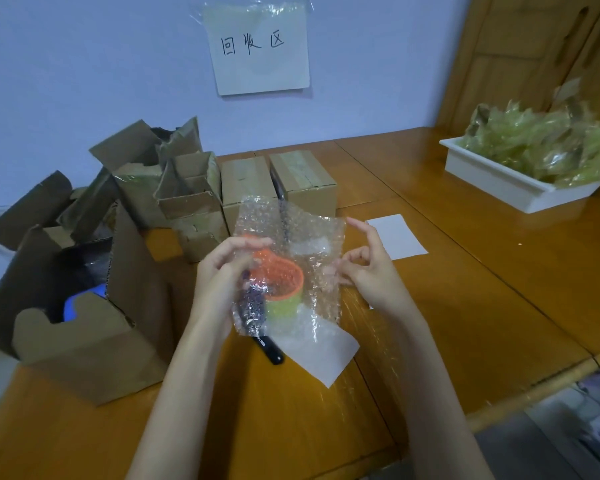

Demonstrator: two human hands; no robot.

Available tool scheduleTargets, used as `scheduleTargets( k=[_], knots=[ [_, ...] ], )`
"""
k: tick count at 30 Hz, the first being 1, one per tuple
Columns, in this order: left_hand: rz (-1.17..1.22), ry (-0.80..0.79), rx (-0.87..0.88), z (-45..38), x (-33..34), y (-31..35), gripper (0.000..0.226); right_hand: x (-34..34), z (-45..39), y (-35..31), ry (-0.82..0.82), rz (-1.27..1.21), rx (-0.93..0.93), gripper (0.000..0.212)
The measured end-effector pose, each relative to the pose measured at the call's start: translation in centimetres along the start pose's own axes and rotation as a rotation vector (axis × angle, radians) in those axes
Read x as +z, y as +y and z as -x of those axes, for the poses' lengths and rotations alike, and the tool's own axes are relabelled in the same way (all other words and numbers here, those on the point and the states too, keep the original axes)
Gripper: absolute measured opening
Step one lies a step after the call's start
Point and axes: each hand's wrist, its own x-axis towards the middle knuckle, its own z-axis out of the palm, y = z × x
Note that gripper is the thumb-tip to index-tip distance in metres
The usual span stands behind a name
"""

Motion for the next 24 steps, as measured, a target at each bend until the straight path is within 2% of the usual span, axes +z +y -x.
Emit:
scheduleTargets(
  k=[2,4,7,12,17,21,24],
  knots=[
    [-0.074,0.01,-0.002,-0.1,-0.4,0.0,0.027,0.4,0.2,0.3,0.017,-0.004,-0.043,0.049],
    [-0.178,0.023,0.009,-0.2,-1.1,-0.4,0.028,0.8,0.4,0.7,0.007,0.038,-0.1,0.028],
    [-0.221,0.035,0.043,-0.2,-1.7,-0.6,0.031,1.2,1.0,1.0,-0.117,0.166,-0.131,0.012],
    [-0.175,0.108,0.035,-0.1,-1.9,-1.1,0.03,1.4,1.4,1.4,-0.191,0.123,0.099,0.038],
    [-0.227,0.046,-0.01,-0.2,-1.9,-1.6,0.046,0.6,1.4,0.6,-0.09,-0.007,0.097,0.043],
    [-0.317,-0.02,0.044,-0.3,-1.9,-1.9,0.059,0.0,1.5,0.2,-0.036,-0.001,0.091,0.048],
    [-0.392,-0.029,0.082,-0.4,-1.9,-1.7,0.062,-0.2,1.5,0.5,-0.046,0.04,0.117,0.062]
  ],
)
